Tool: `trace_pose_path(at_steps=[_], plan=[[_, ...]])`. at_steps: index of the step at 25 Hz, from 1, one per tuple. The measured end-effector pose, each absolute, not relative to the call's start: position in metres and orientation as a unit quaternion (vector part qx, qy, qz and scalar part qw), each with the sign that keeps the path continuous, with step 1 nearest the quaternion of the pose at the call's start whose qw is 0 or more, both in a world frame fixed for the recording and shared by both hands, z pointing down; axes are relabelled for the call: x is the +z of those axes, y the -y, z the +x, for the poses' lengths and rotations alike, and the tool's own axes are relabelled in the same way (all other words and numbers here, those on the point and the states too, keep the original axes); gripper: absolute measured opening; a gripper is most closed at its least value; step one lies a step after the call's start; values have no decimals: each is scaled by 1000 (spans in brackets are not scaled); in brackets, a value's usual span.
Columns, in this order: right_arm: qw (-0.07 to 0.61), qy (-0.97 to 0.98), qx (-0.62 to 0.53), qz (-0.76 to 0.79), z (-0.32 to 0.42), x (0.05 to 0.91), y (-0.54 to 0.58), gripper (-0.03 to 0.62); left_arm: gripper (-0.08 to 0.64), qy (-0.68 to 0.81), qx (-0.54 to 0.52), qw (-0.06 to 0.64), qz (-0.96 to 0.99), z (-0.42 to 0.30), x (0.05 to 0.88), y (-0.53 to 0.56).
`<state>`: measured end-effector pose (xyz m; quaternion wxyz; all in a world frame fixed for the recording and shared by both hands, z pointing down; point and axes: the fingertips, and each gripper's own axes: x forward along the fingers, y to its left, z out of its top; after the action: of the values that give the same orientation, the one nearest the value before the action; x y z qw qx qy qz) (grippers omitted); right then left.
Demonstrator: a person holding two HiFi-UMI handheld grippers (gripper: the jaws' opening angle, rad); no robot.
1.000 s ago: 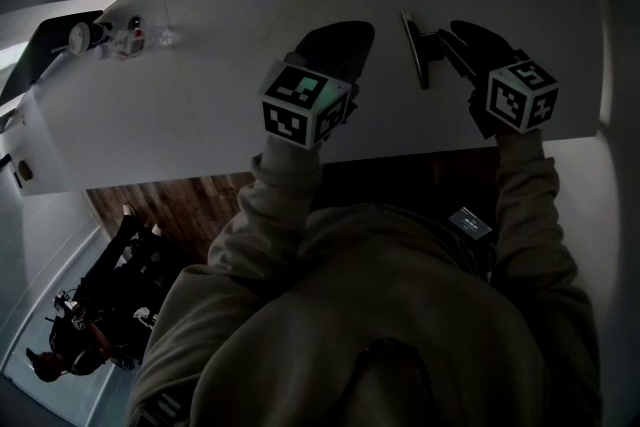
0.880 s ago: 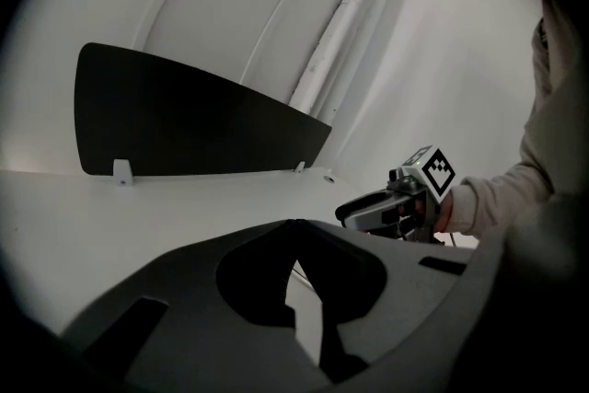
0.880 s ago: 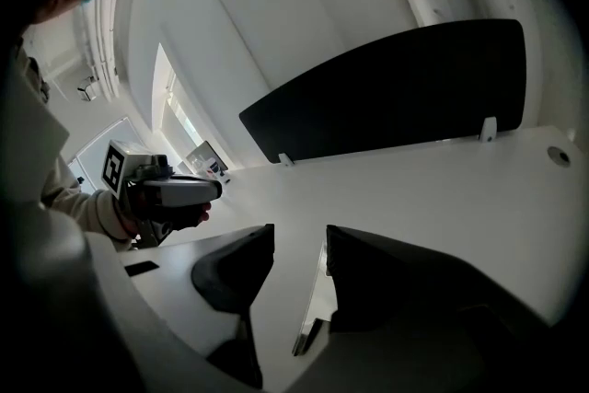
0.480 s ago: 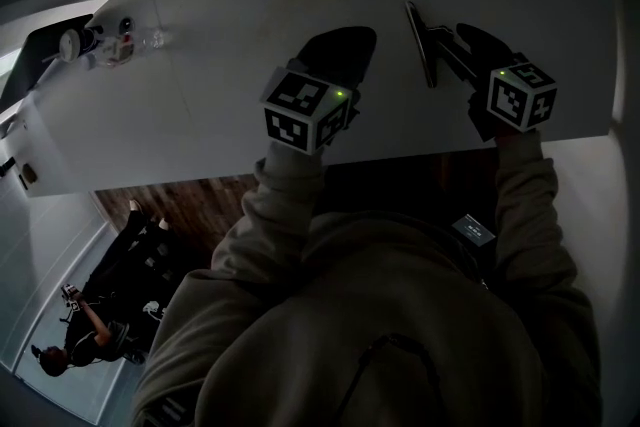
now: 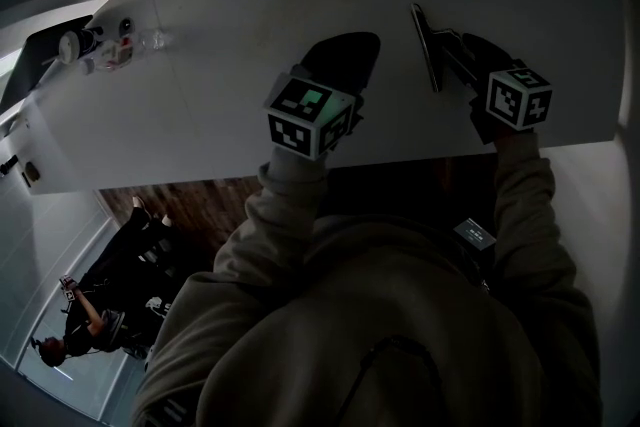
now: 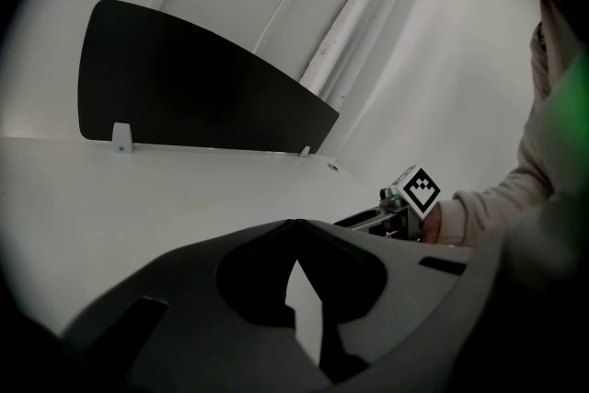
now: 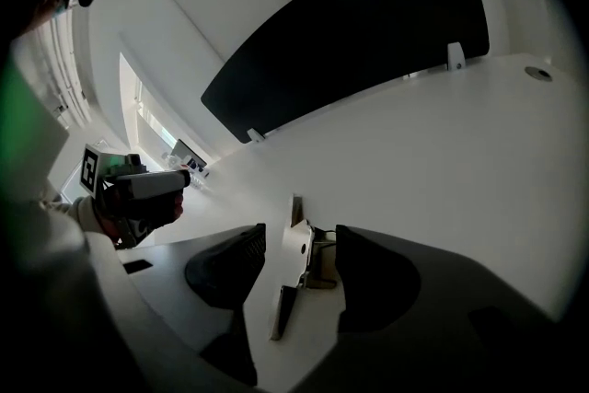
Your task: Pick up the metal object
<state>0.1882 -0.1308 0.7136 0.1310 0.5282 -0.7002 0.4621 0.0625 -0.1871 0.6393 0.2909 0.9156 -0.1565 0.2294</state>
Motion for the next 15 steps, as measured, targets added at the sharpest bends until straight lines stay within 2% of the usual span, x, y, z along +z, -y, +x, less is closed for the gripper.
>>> trace_pose_path(at_steps=[5,9,10,11,12,15], plan=[[119,692,478,528,188,717,131,213,3,162,225,285,917,62,631,191],[145,684,491,519,186,730,131,212,3,169,223,281,918,62,628,194],[149,679,499,517,187,734,132,196,3,169,220,279,919,64,625,195],[148,676,506,515,188,735,133,117,3,168,218,275,921,65,621,196],[144,676,511,511,186,734,135,69,3,168,217,272,923,65,616,196],[150,676,518,503,176,728,130,25,3,170,219,267,923,59,602,193]])
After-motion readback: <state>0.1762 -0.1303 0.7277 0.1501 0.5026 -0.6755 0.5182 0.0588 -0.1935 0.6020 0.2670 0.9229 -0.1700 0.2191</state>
